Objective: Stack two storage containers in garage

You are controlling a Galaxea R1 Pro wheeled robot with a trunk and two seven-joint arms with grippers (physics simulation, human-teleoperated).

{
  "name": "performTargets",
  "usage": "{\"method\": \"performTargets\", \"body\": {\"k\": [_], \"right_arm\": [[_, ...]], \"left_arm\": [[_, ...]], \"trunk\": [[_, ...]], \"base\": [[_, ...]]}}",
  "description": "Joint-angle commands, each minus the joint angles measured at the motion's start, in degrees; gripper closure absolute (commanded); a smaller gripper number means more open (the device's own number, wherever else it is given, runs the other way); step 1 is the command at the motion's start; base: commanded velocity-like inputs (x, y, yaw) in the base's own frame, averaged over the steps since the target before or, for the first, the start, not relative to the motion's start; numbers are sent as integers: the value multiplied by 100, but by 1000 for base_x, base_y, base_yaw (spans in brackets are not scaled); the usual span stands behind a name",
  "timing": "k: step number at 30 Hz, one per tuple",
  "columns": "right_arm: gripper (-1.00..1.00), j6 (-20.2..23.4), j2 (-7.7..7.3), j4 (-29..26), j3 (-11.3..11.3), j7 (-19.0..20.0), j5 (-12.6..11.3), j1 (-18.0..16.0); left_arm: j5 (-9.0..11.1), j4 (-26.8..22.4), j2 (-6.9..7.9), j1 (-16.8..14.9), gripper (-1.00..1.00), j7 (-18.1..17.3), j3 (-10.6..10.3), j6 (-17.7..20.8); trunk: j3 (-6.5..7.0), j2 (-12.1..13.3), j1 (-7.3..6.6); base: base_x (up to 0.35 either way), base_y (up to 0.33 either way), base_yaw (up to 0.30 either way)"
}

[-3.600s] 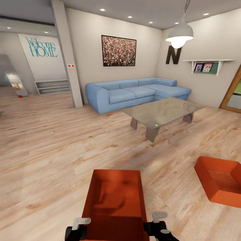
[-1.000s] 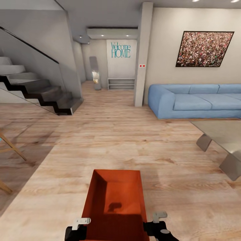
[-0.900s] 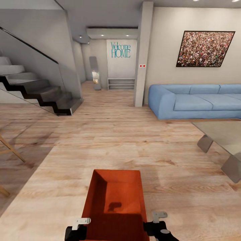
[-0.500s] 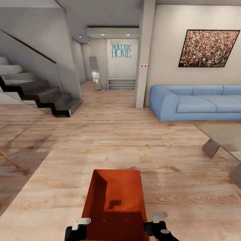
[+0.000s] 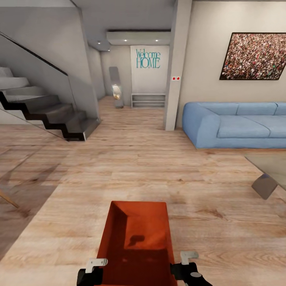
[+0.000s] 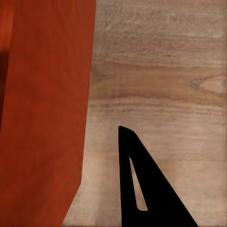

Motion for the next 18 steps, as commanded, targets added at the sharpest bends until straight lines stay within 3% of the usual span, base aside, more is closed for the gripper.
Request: {"method": "performTargets", "body": {"k": [1,18], "right_arm": [[100,-15,-4,4,-1,-69,36,-6],[100,-15,-4,4,0,-69,37,-6]], "left_arm": [[16,3,7,-3,100,100,35,-22],[16,3,8,-3,100,100,35,-22]], "trunk": [[-5,-2,3],[-5,-2,3]], "base": [[344,0,2],[344,0,0]]}}
